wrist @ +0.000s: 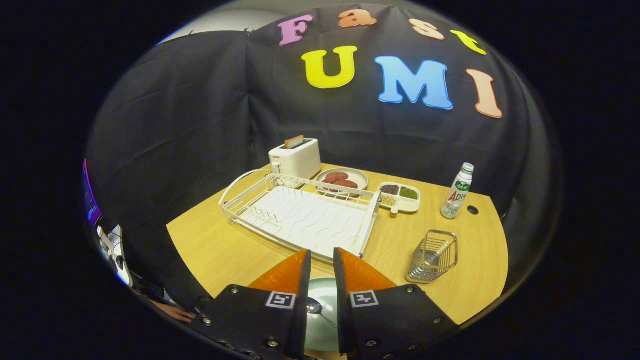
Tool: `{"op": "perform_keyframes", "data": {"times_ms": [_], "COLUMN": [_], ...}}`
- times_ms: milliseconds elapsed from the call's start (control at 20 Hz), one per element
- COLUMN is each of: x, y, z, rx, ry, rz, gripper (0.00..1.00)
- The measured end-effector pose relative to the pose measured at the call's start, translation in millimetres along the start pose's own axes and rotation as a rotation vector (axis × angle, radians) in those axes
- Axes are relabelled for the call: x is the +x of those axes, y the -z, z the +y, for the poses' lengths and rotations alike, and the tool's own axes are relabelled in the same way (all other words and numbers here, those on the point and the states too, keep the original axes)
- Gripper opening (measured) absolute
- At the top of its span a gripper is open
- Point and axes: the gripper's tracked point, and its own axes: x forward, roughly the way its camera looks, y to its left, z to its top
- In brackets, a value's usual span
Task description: Take the plate from the dish rack, then take the spoon from the basket and place it into the plate.
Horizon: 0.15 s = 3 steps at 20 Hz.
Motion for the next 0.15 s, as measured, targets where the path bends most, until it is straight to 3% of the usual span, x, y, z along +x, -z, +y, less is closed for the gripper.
{"op": "perform_keyframes", "data": {"times_ms": [150], "x": [-23], "y": [-29], "z": [-34], "rx": [0.034], "ry": [0.086], "rz": [-0.08], "gripper": [0.25]}}
